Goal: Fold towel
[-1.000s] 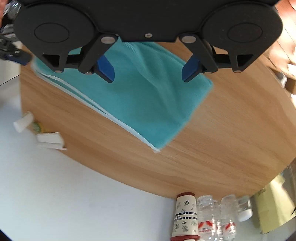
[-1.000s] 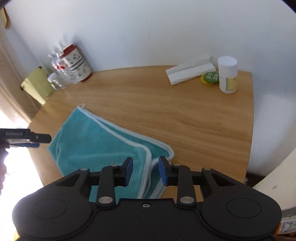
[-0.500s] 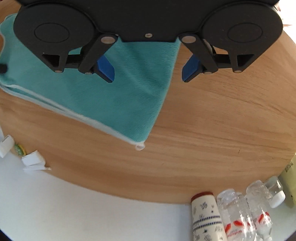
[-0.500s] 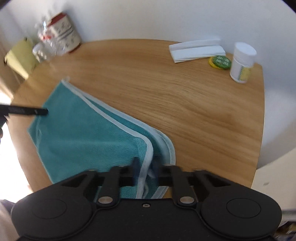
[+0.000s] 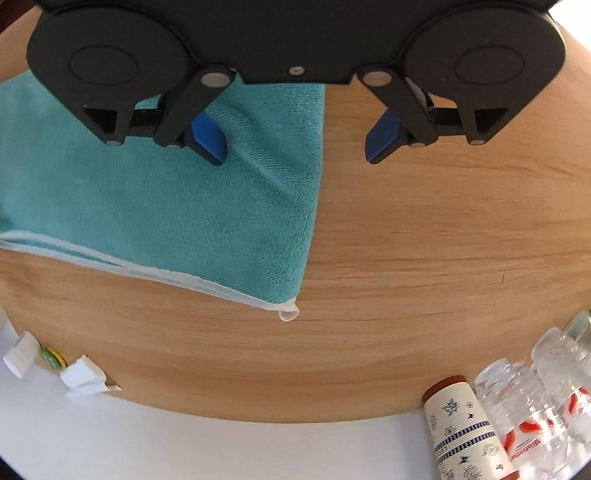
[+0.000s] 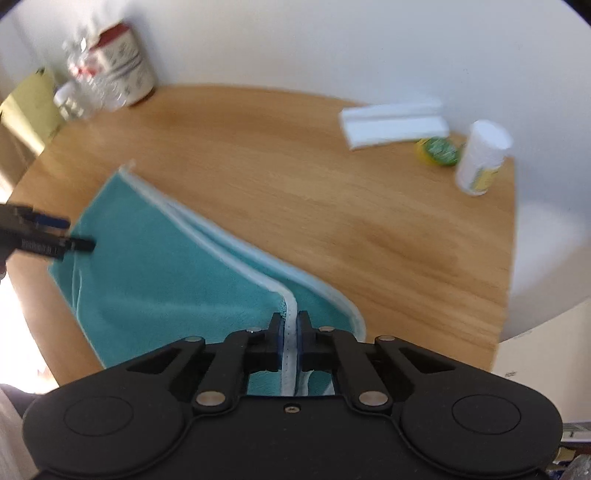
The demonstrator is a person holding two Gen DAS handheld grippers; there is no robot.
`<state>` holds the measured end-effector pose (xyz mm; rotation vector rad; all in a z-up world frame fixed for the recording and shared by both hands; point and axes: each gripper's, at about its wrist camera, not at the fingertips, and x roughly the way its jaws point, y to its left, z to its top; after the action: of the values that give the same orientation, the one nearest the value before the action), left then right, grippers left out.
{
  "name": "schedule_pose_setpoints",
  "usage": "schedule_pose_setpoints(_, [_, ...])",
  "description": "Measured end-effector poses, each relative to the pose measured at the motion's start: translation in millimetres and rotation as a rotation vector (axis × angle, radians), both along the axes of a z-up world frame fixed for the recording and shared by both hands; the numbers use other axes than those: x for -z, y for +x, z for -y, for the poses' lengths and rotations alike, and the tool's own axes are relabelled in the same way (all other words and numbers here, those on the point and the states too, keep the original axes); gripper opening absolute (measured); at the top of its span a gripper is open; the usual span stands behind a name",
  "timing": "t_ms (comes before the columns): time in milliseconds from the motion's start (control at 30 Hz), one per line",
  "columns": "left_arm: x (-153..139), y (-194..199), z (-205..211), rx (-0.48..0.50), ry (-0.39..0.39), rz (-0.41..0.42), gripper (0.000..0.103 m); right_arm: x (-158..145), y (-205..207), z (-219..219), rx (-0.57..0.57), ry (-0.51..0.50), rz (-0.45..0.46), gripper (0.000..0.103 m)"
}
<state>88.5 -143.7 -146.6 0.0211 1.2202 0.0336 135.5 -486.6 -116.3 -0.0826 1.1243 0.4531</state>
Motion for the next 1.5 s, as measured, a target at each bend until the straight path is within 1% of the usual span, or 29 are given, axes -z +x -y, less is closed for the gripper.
schedule_pose_setpoints(67, [1,-1,-2,0.007,0.001,-0.002,0.088,-7,5,10,0.049,0.026,0.009,0.006])
schedule_pose_setpoints(133, [1,-1,-3,0.016,0.012,0.000,0.092,-4,11,12,0.060,0.007,0.012,0.006])
schedule_pose_setpoints(300, [1,1,-4,0.015,0.021,-0.017,0.095,26,18,-2,0.044,-0.106,-0.039,0.008])
schedule_pose_setpoints(367, [0,2,-2,0.026,0.034,-0.020,0.095,26,11,-4,0.066,-0.122,-0.003,0.013])
schedule_pose_setpoints(433, [0,2,-1,0.036,0.037,-0.021,0.095,15,-3,1,0.083,-0.135,0.040,0.024])
schedule_pose_setpoints(467, [0,2,-2,0.039,0.033,-0.024,0.095,5,-13,8,0.100,-0.131,0.047,0.027])
schedule_pose_setpoints(500, [0,2,-2,0.038,0.028,-0.027,0.095,-3,-22,14,0.111,-0.124,0.050,0.032])
schedule_pose_setpoints(533, [1,3,-3,0.035,0.021,-0.031,0.095,-8,-28,19,0.116,-0.114,0.047,0.033])
schedule_pose_setpoints(567, [1,4,-5,0.031,0.012,-0.035,0.095,-12,-37,24,0.119,-0.094,0.039,0.033])
schedule_pose_setpoints(633, [2,3,-6,0.029,0.004,-0.039,0.095,-16,-62,34,0.132,-0.021,-0.003,0.033])
schedule_pose_setpoints(700, [2,2,-5,0.038,0.005,-0.035,0.095,-7,-90,36,0.176,0.043,-0.049,0.033])
schedule_pose_setpoints(833, [2,3,-5,0.052,0.004,-0.038,0.096,17,-105,28,0.236,0.062,-0.079,0.033])
schedule_pose_setpoints(933, [2,6,-6,0.070,0.001,-0.051,0.096,22,-109,26,0.289,0.124,-0.066,0.033])
schedule_pose_setpoints(1033, [2,7,-4,0.099,0.012,-0.049,0.096,25,-110,24,0.310,0.159,-0.067,0.033])
schedule_pose_setpoints(1067, [2,6,-4,0.107,0.015,-0.047,0.096,27,-109,23,0.316,0.168,-0.073,0.032])
schedule_pose_setpoints(1100, [2,6,-4,0.112,0.017,-0.045,0.097,28,-110,22,0.326,0.174,-0.077,0.020])
schedule_pose_setpoints(1133, [2,6,-4,0.113,0.019,-0.044,0.097,29,-110,21,0.341,0.174,-0.079,0.001])
schedule_pose_setpoints(1267, [2,6,-5,0.118,0.025,-0.048,0.098,31,-114,20,0.393,0.173,-0.090,0.001])
schedule_pose_setpoints(1367, [2,8,-3,0.127,0.034,-0.055,0.098,23,-125,17,0.400,0.111,-0.092,0.001])
schedule_pose_setpoints(1433, [2,9,-2,0.128,0.036,-0.063,0.099,17,-134,19,0.422,0.099,-0.107,0.001])
schedule_pose_setpoints(1500, [1,9,0,0.140,0.041,-0.074,0.103,15,-136,17,0.423,0.072,-0.111,0.001])
